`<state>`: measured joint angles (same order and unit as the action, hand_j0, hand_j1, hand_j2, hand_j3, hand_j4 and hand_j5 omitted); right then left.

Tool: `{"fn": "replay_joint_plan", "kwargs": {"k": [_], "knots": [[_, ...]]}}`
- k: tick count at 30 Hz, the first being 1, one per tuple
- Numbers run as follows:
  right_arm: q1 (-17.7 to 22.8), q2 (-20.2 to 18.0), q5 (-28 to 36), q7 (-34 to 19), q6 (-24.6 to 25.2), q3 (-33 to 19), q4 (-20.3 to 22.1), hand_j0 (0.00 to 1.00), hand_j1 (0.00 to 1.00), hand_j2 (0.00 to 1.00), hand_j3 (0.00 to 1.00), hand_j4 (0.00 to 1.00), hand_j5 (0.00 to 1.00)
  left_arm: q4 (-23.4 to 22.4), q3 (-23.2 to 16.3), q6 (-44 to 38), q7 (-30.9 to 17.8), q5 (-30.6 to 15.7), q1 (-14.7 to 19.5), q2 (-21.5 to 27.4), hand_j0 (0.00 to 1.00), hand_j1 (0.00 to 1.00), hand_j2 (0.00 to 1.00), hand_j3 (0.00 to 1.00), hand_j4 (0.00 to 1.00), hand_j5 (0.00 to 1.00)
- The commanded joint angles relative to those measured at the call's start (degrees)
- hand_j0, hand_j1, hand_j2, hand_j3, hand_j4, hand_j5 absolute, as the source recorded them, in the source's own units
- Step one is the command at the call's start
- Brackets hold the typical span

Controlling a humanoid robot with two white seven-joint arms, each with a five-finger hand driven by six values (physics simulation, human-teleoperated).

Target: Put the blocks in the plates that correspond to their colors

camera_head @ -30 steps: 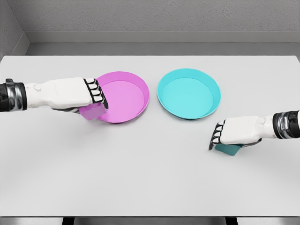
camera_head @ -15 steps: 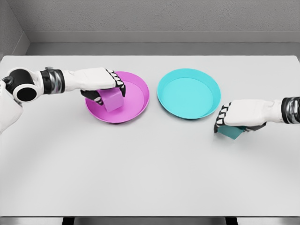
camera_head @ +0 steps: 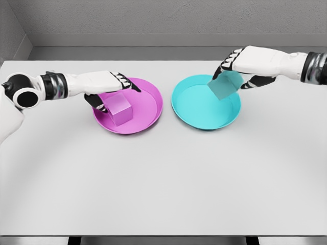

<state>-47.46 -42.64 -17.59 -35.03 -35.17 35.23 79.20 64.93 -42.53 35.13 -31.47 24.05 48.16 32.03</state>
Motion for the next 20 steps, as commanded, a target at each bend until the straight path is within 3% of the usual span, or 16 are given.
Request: {"fn": "replay_joint_plan", "kwargs": {"k": [1,2,4,6,7,9,10,11,12,15,20], "knots": [[0.0,3.62,0.36,0.03,0.17,-0.52,-1.16,0.86,0.86,0.86,0.86,0.86,0.86,-0.85,0.16,-0.13,0.18,-1.11,0.0,0.4,1.0,1.0,1.0,1.0,1.0,1.0],[0.0,3.36,0.36,0.03,0.17,-0.52,-1.16,1.0,1.0,1.0,1.0,1.0,1.0,-0.86,0.16,-0.13,0.18,-2.08,0.0,0.4,1.0,1.0,1.0,1.0,1.0,1.0],[-0.17,3.09,0.28,0.03,0.17,-0.52,-1.16,1.0,1.0,1.0,1.0,1.0,1.0,-0.94,0.16,-0.13,0.18,-3.14,0.0,0.49,1.0,1.0,1.0,1.0,1.0,1.0],[0.88,2.48,0.28,0.03,0.17,-5.78,-1.42,1.0,1.0,1.0,1.0,1.0,1.0,-0.94,0.16,-0.13,0.27,-4.54,0.0,0.58,1.0,1.0,1.0,1.0,1.0,1.0],[0.88,0.55,0.28,0.03,0.17,-7.46,-2.91,1.0,1.0,1.0,1.0,1.0,1.0,-0.86,0.16,-0.13,0.27,-5.68,0.0,1.28,1.0,1.0,1.0,1.0,1.0,1.0],[3.6,-0.95,0.28,0.03,0.17,-13.95,-12.12,1.0,1.0,1.0,1.0,1.0,1.0,-0.33,0.16,-0.13,0.44,-10.24,0.0,4.79,1.0,1.0,1.0,1.0,1.0,1.0],[3.87,-0.95,0.19,0.03,0.17,-14.58,-14.78,1.0,1.0,1.0,1.0,1.0,1.0,-0.24,0.16,-0.13,0.44,-13.94,-0.26,7.69,1.0,1.0,1.0,1.0,1.0,1.0],[5.45,-0.86,-0.51,0.03,0.17,-14.23,-14.78,1.0,1.0,1.0,1.0,1.0,1.0,-0.33,0.25,-0.13,0.44,-19.21,-1.05,11.21,1.0,1.0,1.0,1.0,1.0,1.0],[5.54,-0.95,-0.51,0.03,0.17,-14.14,-14.78,1.0,1.0,1.0,1.0,1.0,1.0,-0.42,0.25,-0.13,0.44,-20.36,-1.58,14.46,1.0,1.0,1.0,1.0,1.0,1.0],[5.54,-0.95,-0.6,0.03,0.17,-14.14,-14.52,1.0,1.0,1.0,1.0,1.0,1.0,-1.03,0.25,-0.13,0.44,-20.36,-3.87,17.8,1.0,1.0,1.0,1.0,1.0,1.0],[5.62,-1.04,-0.6,0.03,0.17,-14.14,-14.43,1.0,1.0,1.0,1.0,1.0,1.0,-2.09,0.25,-0.13,0.44,-20.45,-4.04,17.72,1.0,1.0,1.0,1.0,1.0,1.0]]}}
